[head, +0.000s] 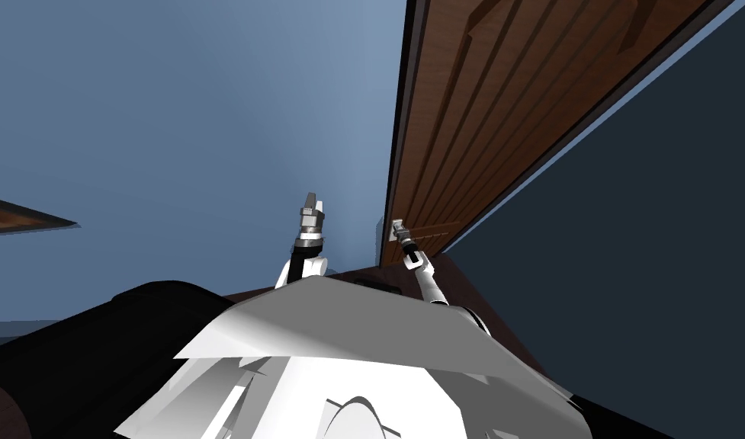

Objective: Pull the door open

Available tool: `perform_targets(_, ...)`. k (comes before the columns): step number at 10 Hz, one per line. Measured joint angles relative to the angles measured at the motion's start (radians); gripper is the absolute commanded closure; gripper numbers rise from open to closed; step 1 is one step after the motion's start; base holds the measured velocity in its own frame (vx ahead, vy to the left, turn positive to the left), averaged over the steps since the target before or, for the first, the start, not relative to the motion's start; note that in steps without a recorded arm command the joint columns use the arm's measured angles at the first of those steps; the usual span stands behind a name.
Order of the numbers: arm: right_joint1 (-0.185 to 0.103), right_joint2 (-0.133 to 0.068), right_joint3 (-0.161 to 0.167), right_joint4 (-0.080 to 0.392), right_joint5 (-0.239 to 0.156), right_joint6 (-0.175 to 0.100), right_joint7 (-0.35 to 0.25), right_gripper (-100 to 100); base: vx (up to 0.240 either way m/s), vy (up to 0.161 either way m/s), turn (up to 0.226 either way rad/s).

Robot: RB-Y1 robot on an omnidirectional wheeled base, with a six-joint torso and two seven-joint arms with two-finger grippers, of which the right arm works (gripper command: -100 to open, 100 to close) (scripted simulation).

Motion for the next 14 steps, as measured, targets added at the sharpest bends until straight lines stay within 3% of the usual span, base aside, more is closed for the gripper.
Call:
perform_targets(4, -0.003, -0.013, -0.001, -0.001, -0.035, 0.0, -0.053, 100, -0.04, -0.017, 0.105)
perform_targets(14, -0.009, -0.059, 0.004, 0.007, -0.182, -0.002, -0.289, 100, -0.047, -0.024, 0.09)
